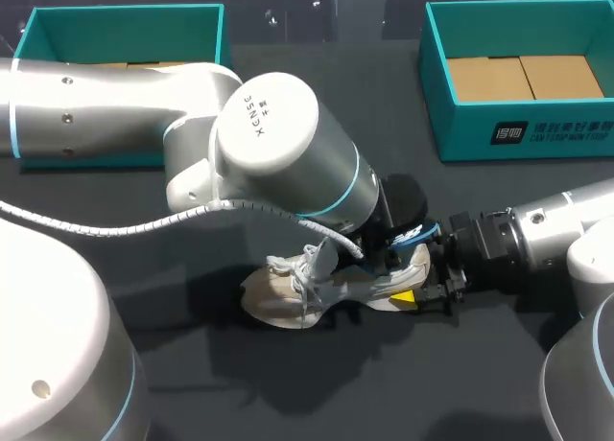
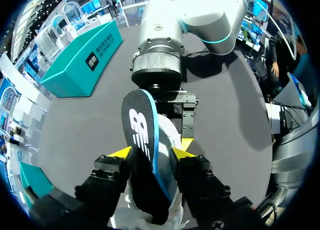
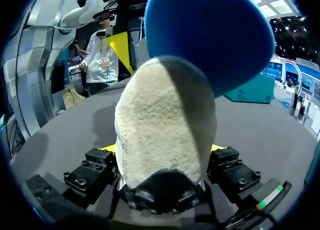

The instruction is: Take the shoe out of the shoebox, open the shoe tongue, remove and reinsert the insole, then place the shoe into the shoebox

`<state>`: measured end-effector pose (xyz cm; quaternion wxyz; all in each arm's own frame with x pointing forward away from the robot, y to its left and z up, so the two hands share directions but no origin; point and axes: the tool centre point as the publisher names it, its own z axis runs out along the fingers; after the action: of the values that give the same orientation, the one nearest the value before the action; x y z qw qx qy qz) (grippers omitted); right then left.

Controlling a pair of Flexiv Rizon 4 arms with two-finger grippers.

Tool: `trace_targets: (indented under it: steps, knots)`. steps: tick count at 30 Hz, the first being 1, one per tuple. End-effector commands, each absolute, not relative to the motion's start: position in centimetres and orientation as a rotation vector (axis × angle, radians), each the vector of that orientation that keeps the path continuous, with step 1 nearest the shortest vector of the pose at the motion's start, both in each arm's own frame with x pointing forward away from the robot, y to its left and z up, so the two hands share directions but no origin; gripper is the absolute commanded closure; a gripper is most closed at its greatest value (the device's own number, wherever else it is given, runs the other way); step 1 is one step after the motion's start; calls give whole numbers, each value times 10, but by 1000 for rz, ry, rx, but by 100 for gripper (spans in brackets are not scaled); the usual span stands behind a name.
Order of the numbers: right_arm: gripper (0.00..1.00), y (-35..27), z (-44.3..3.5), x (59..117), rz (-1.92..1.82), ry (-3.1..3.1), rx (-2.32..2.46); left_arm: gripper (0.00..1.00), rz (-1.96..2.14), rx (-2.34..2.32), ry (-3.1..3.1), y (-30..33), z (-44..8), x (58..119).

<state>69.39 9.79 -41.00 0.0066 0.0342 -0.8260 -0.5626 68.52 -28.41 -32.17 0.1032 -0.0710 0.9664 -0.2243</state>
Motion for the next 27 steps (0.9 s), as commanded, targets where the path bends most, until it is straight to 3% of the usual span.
trace_targets:
  steps: [1,15,23,25,26,27]
  knots:
    - [100,99,-411,693,-1757,-2588,105,54,-667,-225,2816,-285,-332,684]
    - [100,99,-411,693,-1757,-2588,105,55,-636,-251,2780,-286,-349,693]
    - [100,99,-411,693,-1757,-2588,105,67,-619,-281,2779,-284,-356,701]
    - [100,99,-411,693,-1757,-2588,105,73,-618,-291,2780,-284,-356,703]
    - [100,99,-411,693,-1757,-2588,105,82,-618,-300,2780,-283,-356,704]
    - [100,99,-411,693,-1757,-2588,105,100,-621,-308,2783,-283,-356,705]
